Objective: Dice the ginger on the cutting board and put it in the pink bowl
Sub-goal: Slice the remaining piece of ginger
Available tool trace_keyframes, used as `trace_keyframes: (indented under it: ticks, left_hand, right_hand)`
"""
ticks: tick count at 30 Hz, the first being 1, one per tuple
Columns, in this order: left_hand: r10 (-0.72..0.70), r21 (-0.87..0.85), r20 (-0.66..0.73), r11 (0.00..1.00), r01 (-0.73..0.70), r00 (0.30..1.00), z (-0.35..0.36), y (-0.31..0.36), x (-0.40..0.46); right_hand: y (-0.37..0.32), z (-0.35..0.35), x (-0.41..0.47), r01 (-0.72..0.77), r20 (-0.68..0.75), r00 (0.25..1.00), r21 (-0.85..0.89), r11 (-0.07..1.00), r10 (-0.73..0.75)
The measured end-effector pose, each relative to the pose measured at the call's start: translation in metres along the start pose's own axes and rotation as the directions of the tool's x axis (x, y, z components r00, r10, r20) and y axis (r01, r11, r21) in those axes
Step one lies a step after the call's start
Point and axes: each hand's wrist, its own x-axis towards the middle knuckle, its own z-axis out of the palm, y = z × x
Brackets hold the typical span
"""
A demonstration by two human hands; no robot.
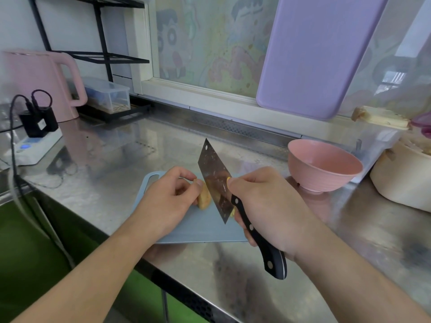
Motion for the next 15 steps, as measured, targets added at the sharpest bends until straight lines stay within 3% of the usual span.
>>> trace_keyframes:
  ticks: [15]
  left_hand:
    - [-0.016, -0.027, -0.004, 1.0, 0.016, 1.0, -0.0003, -0.0029, 0.002]
  right_hand:
    - [-0.0034, -0.0018, -0.0041, -0.023, 0.003, 1.0, 0.004, 1.0, 0.023]
